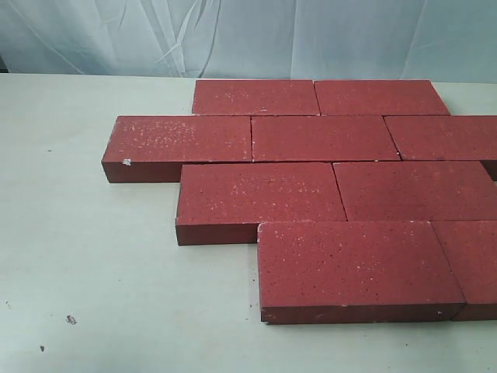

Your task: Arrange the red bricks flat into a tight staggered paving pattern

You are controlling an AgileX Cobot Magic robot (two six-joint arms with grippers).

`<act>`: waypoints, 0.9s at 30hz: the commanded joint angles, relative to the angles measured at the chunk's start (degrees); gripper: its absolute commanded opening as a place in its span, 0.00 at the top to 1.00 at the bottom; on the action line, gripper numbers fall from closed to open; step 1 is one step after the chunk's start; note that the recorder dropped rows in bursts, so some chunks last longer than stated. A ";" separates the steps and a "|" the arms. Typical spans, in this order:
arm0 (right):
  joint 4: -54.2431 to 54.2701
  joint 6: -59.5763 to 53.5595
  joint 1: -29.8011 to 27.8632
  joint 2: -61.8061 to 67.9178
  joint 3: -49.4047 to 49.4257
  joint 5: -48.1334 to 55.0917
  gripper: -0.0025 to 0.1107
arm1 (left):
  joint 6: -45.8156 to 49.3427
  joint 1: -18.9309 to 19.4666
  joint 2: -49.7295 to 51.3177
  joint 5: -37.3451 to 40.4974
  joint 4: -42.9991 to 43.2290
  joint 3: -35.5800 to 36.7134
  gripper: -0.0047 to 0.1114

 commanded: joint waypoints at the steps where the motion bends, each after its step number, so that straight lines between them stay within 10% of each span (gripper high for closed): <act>1: -0.71 -0.10 -2.87 -5.45 4.69 0.16 0.98 | -0.47 0.16 -0.29 -0.33 0.13 0.25 0.96; 27: 2.16 -7.91 -3.84 -13.64 15.26 -3.05 0.98 | -0.47 0.16 -0.29 -0.33 0.13 0.25 0.96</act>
